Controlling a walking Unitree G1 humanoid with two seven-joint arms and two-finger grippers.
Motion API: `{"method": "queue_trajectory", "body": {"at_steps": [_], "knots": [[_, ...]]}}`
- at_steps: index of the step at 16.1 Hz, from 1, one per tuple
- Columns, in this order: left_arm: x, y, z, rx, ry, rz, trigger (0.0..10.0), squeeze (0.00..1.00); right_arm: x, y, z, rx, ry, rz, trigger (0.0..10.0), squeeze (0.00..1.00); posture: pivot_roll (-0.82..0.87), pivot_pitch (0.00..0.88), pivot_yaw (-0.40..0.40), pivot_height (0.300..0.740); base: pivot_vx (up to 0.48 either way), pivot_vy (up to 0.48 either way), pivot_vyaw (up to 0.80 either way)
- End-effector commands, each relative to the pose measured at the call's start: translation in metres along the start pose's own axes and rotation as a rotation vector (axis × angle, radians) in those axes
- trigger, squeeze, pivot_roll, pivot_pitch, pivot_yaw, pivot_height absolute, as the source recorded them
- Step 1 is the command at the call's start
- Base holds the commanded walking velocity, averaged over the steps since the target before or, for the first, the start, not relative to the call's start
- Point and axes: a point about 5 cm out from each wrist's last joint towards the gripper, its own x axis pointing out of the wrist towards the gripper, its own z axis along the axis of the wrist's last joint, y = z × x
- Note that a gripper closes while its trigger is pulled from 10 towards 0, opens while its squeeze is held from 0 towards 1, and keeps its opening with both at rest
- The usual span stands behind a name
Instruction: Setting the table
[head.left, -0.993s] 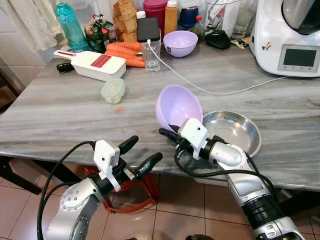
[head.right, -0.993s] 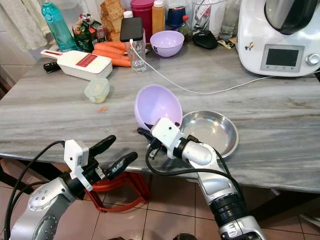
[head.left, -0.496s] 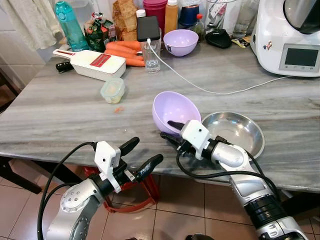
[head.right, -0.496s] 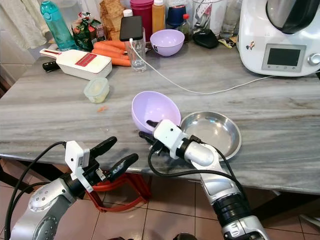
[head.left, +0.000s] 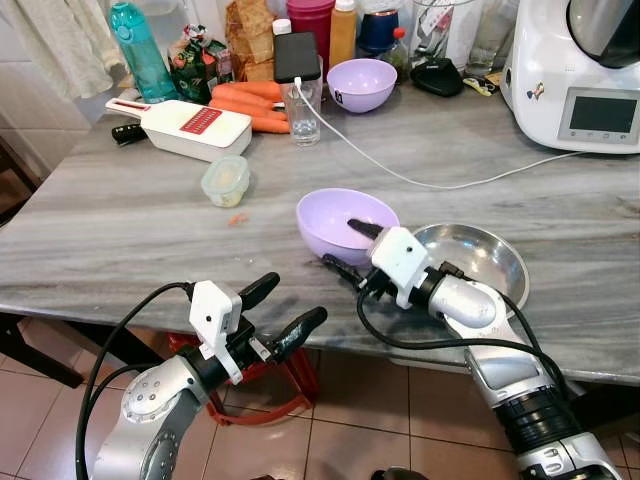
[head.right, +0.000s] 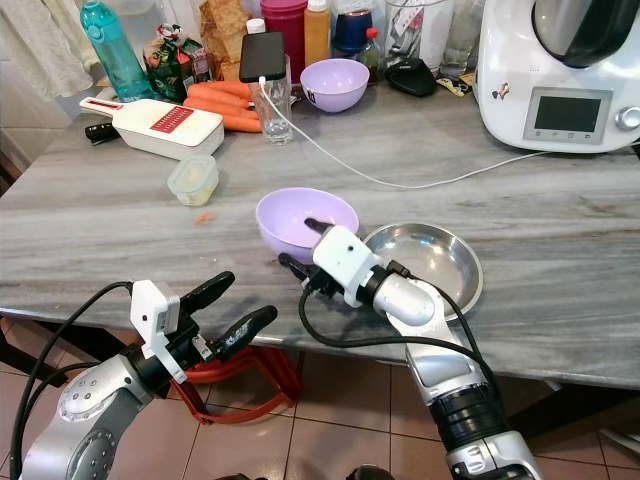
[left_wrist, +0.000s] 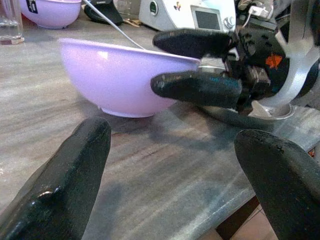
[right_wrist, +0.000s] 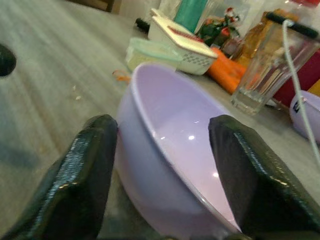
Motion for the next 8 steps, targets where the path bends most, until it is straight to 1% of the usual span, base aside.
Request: {"method": "queue_trajectory", "body": {"at_steps": [1,3,8], "knots": [[-0.001,0.001,-0.002,0.004,0.011,0.001,10.0,0.0,0.001,-0.005,0.01,-0.003,-0.036,-0.023,10.0,1.0,-0.08,0.121,0.09,0.74,0.0,0.0,0.0],[-0.001,0.001,-0.002,0.002,0.011,0.0,10.0,0.0,0.0,-0.005,0.014,0.0,-0.047,-0.034,10.0,1.0,-0.08,0.121,0.09,0.74,0.0,0.0,0.0],[0.001,0.001,-0.002,0.002,0.009,0.0,10.0,0.0,-0.004,-0.008,0.025,0.052,-0.074,-0.106,10.0,1.0,-0.08,0.128,0.089,0.74,0.0,0.0,0.0]]}}
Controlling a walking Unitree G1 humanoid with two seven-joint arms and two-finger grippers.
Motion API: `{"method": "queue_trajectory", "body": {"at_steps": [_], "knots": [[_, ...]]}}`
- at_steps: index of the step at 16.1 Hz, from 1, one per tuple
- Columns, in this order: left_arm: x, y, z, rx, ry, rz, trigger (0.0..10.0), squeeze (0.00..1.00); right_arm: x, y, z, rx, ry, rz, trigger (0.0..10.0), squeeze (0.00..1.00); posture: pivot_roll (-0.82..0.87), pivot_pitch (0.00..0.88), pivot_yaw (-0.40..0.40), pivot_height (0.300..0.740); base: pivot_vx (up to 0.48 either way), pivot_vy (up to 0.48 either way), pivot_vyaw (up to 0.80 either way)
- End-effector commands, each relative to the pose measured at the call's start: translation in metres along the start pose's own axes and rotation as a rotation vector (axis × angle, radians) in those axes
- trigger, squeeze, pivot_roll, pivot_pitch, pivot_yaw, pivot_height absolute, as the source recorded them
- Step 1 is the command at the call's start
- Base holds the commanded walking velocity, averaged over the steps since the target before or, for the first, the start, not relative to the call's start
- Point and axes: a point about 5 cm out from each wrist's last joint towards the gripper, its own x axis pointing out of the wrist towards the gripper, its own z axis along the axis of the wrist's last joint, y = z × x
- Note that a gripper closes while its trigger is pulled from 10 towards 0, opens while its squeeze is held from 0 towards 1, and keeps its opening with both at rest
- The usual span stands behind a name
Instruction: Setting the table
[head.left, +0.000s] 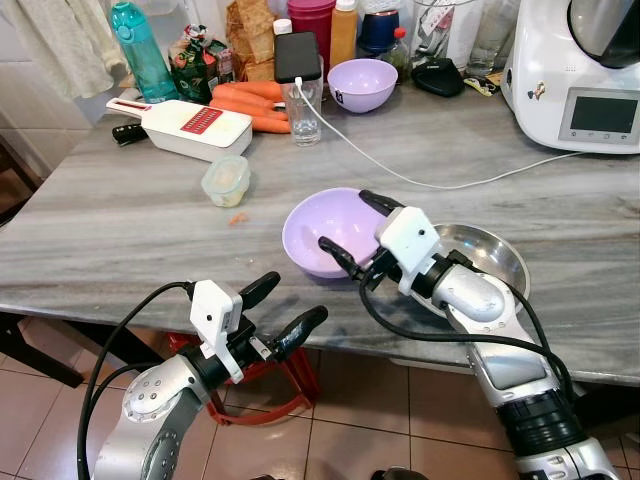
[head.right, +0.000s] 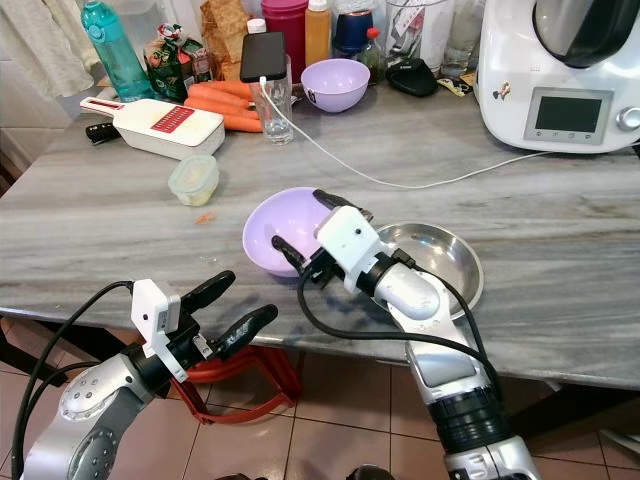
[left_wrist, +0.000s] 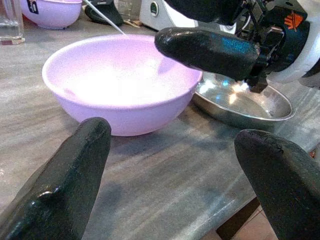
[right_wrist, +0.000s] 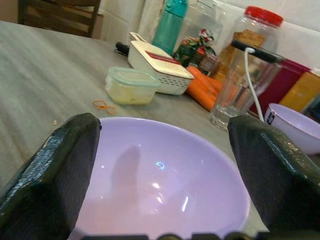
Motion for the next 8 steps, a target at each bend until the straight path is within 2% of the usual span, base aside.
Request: {"method": "queue_trajectory", "body": {"at_steps": [1,5,6,8], "knots": [[0.0,0.001,-0.001,0.005,0.012,-0.001,10.0,0.0,-0.003,-0.002,0.005,0.019,-0.018,-0.038,10.0,1.0,-0.08,0.128,0.089,0.74,0.0,0.0,0.0],[-0.001,0.001,-0.001,0.006,0.008,0.007,10.0,0.0,-0.019,-0.017,0.005,-0.033,0.063,-0.228,10.0,1.0,-0.08,0.128,0.083,0.74,0.0,0.0,0.0],[-0.001,0.002,0.0,0.008,0.004,0.015,10.0,0.0,-0.029,-0.021,0.004,-0.068,0.109,-0.332,10.0,1.0,-0.09,0.129,0.08,0.74,0.0,0.0,0.0],[-0.001,0.002,0.001,-0.009,-0.011,0.015,10.0,0.0,-0.041,-0.027,-0.001,-0.084,0.167,-0.449,10.0,1.0,-0.09,0.129,0.08,0.74,0.0,0.0,0.0]]}}
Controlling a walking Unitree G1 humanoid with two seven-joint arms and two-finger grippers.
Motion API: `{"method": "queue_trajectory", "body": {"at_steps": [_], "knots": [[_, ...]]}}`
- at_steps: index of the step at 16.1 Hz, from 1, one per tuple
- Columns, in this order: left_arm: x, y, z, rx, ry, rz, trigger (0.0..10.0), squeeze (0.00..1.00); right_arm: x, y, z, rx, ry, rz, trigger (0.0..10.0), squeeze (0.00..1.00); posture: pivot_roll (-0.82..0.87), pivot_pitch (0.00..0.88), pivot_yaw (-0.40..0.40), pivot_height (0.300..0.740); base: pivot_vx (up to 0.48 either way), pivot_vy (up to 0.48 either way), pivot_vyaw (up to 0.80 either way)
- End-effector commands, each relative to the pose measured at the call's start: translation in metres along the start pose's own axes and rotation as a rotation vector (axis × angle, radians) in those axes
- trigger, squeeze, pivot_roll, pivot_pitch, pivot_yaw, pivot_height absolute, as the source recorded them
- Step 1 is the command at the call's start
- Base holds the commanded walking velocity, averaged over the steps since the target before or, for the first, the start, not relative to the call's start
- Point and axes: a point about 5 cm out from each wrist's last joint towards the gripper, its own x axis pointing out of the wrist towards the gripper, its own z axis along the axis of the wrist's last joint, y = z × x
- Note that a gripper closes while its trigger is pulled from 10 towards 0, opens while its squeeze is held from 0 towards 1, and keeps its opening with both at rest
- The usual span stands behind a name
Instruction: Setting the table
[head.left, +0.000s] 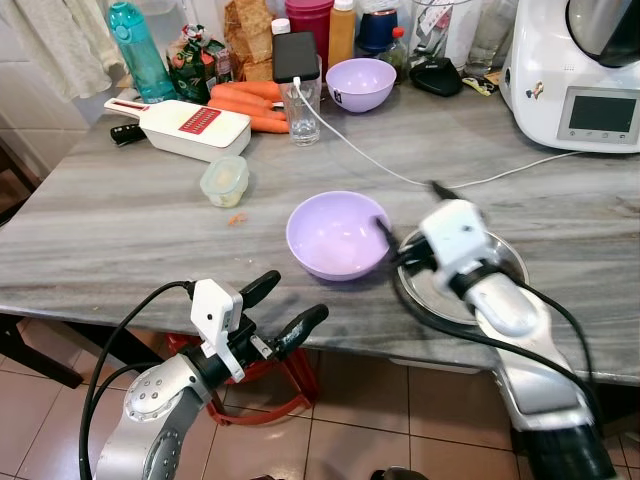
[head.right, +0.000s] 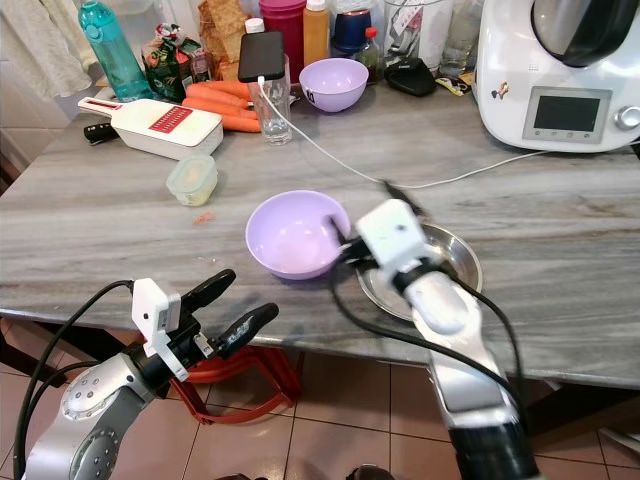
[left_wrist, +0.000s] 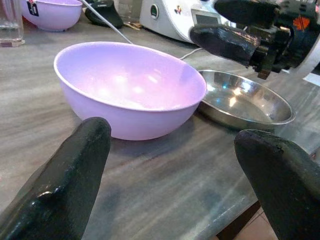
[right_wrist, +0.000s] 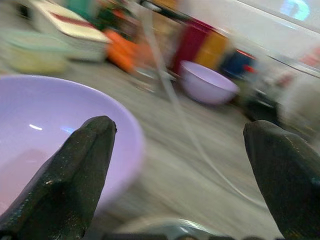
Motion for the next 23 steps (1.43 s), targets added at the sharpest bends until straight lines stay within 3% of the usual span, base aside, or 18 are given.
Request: {"method": "queue_trajectory", "body": {"at_steps": [1,6,9,10,12,14,16,17,23], "knots": [[-0.004,0.004,0.001,-0.015,-0.001,0.011,10.0,0.0,-0.007,-0.009,-0.001,0.007,0.036,-0.095,10.0,1.0,-0.09,0.129,0.08,0.74,0.0,0.0,0.0],[-0.004,0.007,0.001,-0.006,0.004,0.013,10.0,0.0,-0.025,-0.014,-0.018,-0.006,0.183,-0.214,10.0,1.0,-0.09,0.128,0.08,0.74,0.0,0.0,0.0],[-0.003,0.005,0.0,-0.013,0.002,0.006,10.0,0.0,-0.035,-0.009,-0.034,0.046,0.306,-0.225,10.0,1.0,-0.09,0.128,0.08,0.74,0.0,0.0,0.0],[-0.003,0.004,0.0,-0.016,0.004,-0.001,10.0,0.0,-0.036,-0.006,-0.04,0.106,0.349,-0.218,10.0,1.0,-0.09,0.128,0.08,0.74,0.0,0.0,0.0],[-0.003,0.004,0.0,-0.016,0.005,-0.004,10.0,0.0,-0.035,-0.007,-0.042,0.114,0.361,-0.213,10.0,1.0,-0.09,0.128,0.08,0.74,0.0,0.0,0.0],[-0.003,0.006,0.001,-0.013,0.006,-0.005,10.0,0.0,-0.031,-0.008,-0.046,0.155,0.385,-0.193,10.0,0.88,-0.09,0.121,0.077,0.74,0.0,0.0,0.0],[-0.002,0.006,0.001,-0.01,0.006,-0.005,10.0,0.0,-0.028,-0.007,-0.047,0.182,0.397,-0.169,10.0,0.46,-0.09,0.121,0.077,0.74,0.0,0.0,0.0],[-0.003,0.006,0.001,-0.01,0.007,-0.005,10.0,0.0,-0.027,-0.005,-0.047,0.199,0.407,-0.151,10.0,0.02,-0.09,0.118,0.075,0.74,0.0,0.0,0.0],[-0.002,0.004,0.0,-0.013,0.006,-0.008,10.0,0.0,-0.023,0.003,-0.049,0.294,0.442,-0.068,10.0,0.0,-0.09,0.116,0.073,0.74,0.0,0.0,0.0]]}}
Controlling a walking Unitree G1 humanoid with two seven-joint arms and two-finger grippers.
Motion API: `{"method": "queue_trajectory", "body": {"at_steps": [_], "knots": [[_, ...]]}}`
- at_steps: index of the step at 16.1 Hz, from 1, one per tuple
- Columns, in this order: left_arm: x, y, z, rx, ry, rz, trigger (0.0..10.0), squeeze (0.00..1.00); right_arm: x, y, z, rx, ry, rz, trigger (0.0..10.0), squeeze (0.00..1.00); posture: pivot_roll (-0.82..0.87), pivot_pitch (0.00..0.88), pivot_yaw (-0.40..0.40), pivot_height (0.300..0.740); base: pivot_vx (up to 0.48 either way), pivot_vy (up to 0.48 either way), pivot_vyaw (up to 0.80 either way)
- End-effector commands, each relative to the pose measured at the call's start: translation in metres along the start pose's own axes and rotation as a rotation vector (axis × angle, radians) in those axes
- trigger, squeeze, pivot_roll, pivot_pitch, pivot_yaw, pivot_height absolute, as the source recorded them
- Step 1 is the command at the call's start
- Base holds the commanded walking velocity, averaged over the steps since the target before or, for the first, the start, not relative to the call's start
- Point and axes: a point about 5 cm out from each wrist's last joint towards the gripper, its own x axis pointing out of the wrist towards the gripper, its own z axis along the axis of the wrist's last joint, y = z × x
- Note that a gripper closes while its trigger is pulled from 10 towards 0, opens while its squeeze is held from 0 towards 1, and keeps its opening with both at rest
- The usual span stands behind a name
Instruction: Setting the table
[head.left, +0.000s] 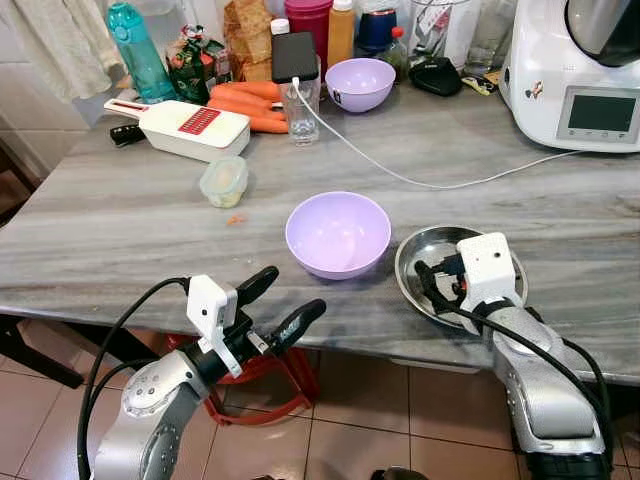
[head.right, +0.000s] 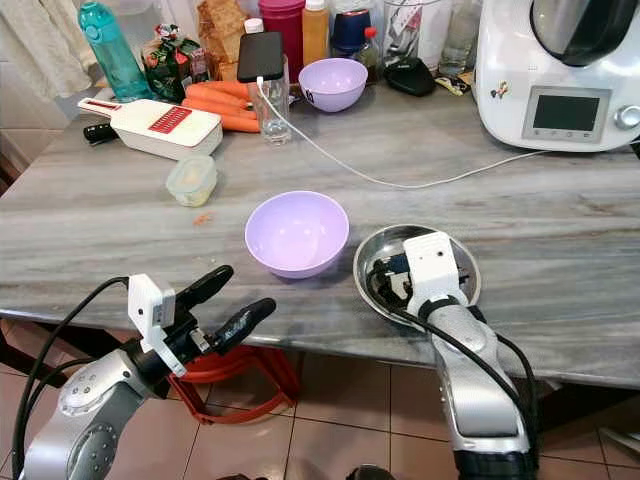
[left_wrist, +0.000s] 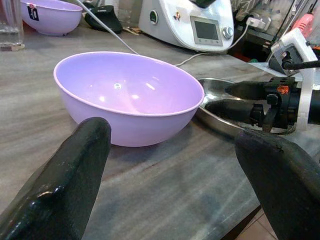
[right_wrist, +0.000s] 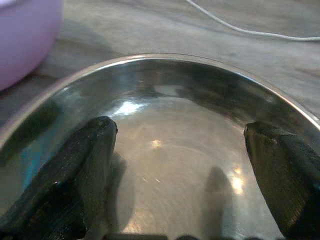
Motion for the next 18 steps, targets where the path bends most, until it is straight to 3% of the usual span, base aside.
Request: {"method": "queue_trajectory", "body": {"at_steps": [1,7,18], "knots": [[-0.002,0.0,-0.003,-0.003,0.02,0.0,10.0,0.0,0.002,0.005,-0.002,0.035,0.026,0.041,10.0,0.0,-0.09,0.116,0.073,0.74,0.0,0.0,0.0],[-0.002,0.0,-0.004,-0.008,0.022,-0.002,10.0,0.0,0.003,0.015,-0.001,0.056,0.037,0.092,10.0,0.0,-0.09,0.119,0.072,0.74,0.0,0.0,0.0],[0.0,-0.002,-0.004,-0.01,0.021,0.001,10.0,0.0,0.026,0.026,0.012,0.089,-0.023,0.129,10.0,0.0,-0.08,0.126,0.073,0.74,0.0,0.0,0.0]]}}
